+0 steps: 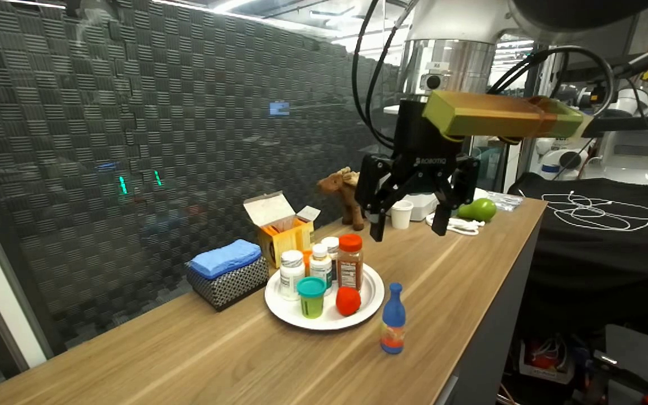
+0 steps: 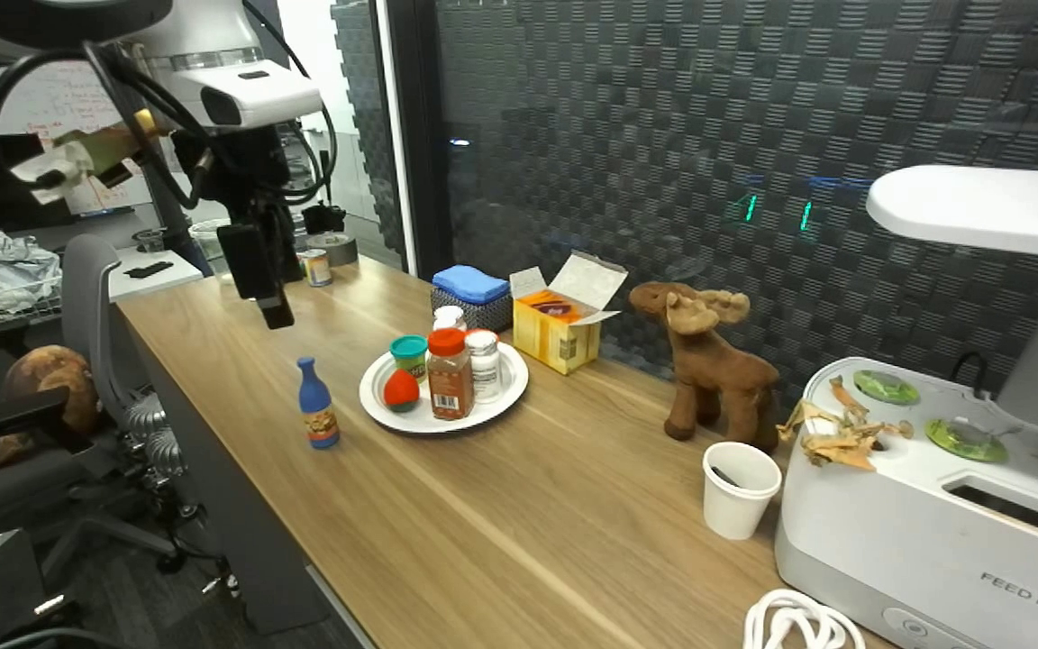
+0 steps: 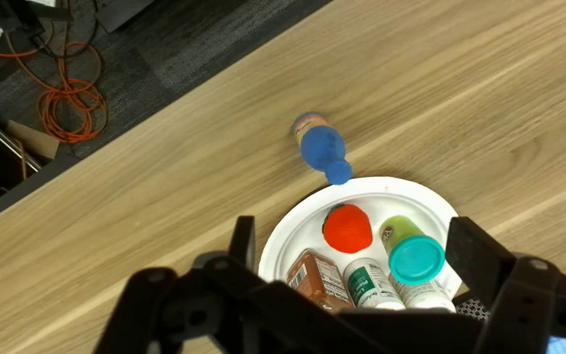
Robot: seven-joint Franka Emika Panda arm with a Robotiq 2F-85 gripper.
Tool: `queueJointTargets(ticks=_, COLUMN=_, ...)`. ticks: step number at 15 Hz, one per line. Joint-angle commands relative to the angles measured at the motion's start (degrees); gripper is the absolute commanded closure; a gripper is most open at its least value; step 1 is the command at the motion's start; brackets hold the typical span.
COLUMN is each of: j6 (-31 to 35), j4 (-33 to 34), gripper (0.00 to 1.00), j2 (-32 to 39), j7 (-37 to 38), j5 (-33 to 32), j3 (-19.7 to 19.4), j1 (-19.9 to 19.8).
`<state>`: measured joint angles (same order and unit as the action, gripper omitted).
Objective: Pick up all the objects surrounding the white plate and arrange them on the plate
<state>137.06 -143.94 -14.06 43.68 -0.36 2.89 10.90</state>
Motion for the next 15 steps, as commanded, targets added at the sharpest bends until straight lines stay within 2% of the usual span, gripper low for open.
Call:
queueJointTargets(ticks=1, j6=-0.11, j4=0.06, gripper=0.0, j2=-0.05, j7=-0.8, j5=1.02, j3=2.74, j1=-2.73)
queueJointTargets(ticks=6, j6=-1.02, j4=1.02, gripper=0.0, j2=0.82, j7=-2.31, j5=1.21, j3=2.88, j1=-2.57)
queueJointTargets(ticks=9, j6=-1.57, j4=1.59, gripper=0.0, j2=1.76, j7=-2.31, j5=-1.37, j3=4.97, j1=-3.53)
queueJointTargets(ticks=15, j6=5.52, j4=-2.05, gripper=0.0, j2=1.72, j7=-0.55, j5=-3.51, j3=7.97, j1=-4.04)
